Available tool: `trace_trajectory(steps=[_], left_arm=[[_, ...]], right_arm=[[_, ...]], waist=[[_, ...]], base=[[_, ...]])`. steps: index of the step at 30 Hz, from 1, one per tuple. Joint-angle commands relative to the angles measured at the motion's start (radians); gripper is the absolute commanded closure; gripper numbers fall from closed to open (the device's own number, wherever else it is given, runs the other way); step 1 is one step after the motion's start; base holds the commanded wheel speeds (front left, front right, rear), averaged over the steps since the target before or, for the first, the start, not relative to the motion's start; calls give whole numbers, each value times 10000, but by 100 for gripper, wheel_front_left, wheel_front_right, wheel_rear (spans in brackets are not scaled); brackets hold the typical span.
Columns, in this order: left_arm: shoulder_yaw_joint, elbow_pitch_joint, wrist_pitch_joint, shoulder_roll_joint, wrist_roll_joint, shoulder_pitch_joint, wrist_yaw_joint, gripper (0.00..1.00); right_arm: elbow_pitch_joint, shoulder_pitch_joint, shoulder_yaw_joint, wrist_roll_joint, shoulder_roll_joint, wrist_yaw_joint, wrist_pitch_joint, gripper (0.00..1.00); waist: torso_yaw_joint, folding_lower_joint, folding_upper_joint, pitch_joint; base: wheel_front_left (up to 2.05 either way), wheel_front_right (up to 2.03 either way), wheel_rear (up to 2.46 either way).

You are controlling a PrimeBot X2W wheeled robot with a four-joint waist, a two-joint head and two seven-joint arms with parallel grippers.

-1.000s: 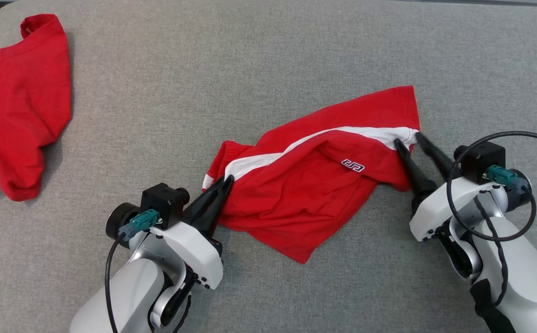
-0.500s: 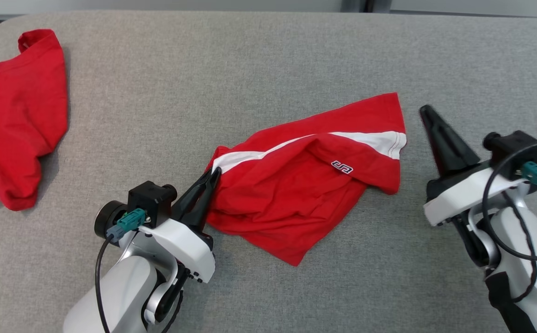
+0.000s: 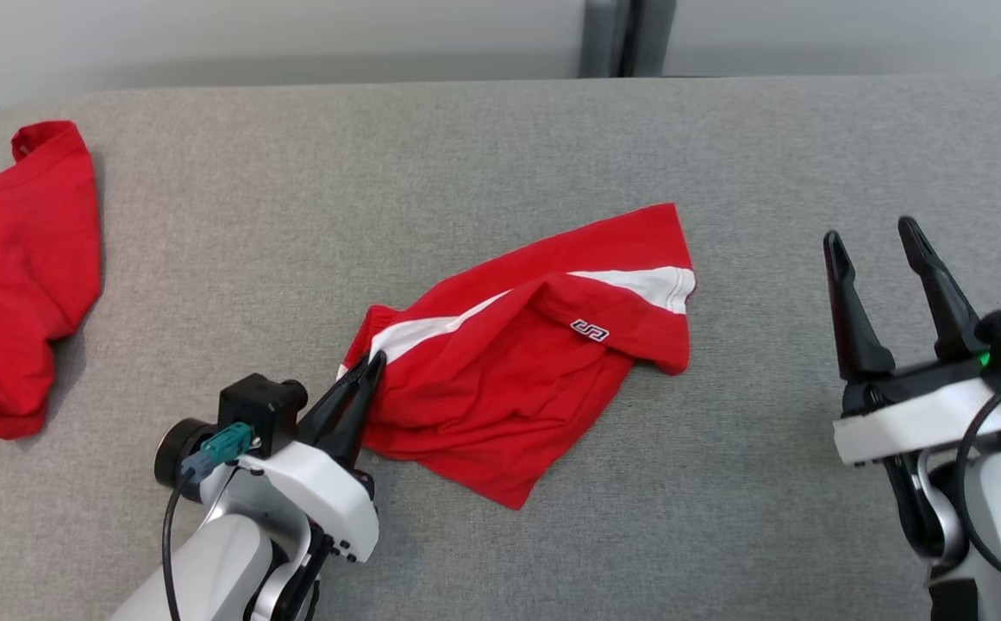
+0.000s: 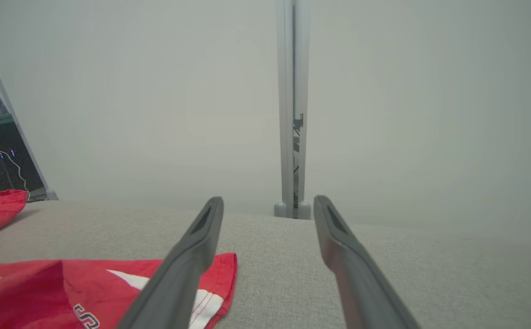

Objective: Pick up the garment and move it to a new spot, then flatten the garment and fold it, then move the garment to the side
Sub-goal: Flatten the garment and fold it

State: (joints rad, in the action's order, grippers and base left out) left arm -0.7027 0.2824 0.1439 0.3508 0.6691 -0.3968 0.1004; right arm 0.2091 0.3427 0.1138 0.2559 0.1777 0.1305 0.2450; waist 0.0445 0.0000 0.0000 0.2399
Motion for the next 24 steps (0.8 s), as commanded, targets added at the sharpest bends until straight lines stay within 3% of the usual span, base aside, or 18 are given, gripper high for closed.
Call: trace_trajectory(steps=[1,15,24], left_arm=[[22,-46,-15,91,56,146,75,100],[-80,-410,-306,429,305,934,349,100],[-143,-624,-448,576,274,1019,487,100]], right_arm=[[-170,-335,-152,-76,-42,6,-80,0],[-1699,-2891,-1256,-496,-735,6,-846,0],[-2160,-3300,-1322,-538,-941,6,-1115,0]], waist=[[-168,0,0,-174],[-591,0,0,-910],[-658,0,0,-965]], base=[[0,0,0],[0,0,0],[0,0,0]])
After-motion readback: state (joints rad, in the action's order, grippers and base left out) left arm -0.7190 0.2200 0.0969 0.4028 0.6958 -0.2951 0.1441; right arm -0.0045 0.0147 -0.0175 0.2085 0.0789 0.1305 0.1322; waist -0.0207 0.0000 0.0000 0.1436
